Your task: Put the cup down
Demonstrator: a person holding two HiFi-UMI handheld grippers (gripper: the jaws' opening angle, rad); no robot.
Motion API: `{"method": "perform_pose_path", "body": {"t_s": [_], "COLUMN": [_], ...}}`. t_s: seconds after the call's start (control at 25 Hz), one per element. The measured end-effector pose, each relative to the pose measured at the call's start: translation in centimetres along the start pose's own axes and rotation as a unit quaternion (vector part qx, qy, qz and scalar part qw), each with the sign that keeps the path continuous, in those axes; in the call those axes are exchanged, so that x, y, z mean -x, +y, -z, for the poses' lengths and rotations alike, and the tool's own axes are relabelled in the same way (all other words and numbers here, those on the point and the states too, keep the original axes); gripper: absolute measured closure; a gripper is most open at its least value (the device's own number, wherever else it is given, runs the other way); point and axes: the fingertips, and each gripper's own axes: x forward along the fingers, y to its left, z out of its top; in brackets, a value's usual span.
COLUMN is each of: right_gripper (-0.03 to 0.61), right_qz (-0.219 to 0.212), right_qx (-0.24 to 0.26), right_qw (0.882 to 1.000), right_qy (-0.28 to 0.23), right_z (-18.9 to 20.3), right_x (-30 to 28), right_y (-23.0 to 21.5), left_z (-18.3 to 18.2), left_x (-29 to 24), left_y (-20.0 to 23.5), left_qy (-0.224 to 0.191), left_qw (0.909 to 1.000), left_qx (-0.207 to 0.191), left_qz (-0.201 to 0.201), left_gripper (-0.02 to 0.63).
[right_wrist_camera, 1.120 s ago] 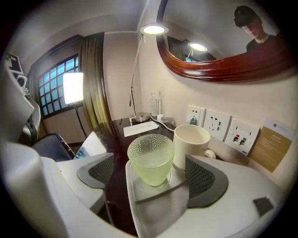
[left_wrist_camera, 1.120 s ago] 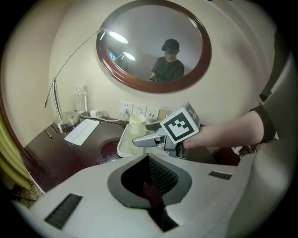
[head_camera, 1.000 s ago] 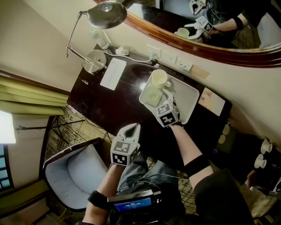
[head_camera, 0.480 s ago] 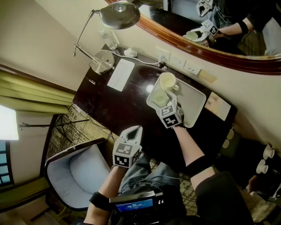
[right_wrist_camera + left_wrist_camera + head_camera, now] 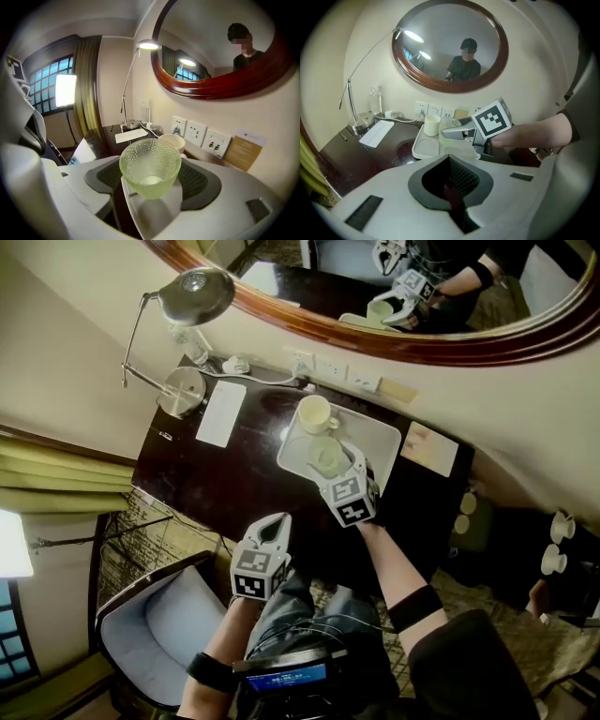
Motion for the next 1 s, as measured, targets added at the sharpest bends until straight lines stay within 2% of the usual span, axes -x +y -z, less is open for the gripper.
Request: {"method": "perform_pose_path", "body": {"t_s": [0.24,0.48,0.76,1.0], "right_gripper": [0.19,0.189,0.188,0.186], "right_qz": [0.076,0.161,0.209,0.227], "right_qx": [-0.055,-0.11,-0.144,-0.164], "right_qw": [0.996,0.981,0.967,0.96], "right_qy": [-0.005,0.002,0.009,0.02], "right_z": [3.4,8.9,13.6,16.5], "right_x": [7.5,14.0,17.7,18.2], "right_y": [-6.3,-11.6,-16.1,-17.7], "left_z": [-0.9,-0.8,-0.1,0.4], "left_x": [-3.1,-5.7,-7.6,-7.7], "left_y": [-6.3,-12.4,-17.3,-18.7], "left_qy": [0.012,0.034,0.046,0.049], "left_qw": [0.9972,0.9874,0.9806,0.9789], "left_qx": [-0.041,-0.094,-0.121,-0.13], "left_qz": [0.061,0.123,0.147,0.15], "left_gripper": [0.613,0.613,0.613,0.613]}}
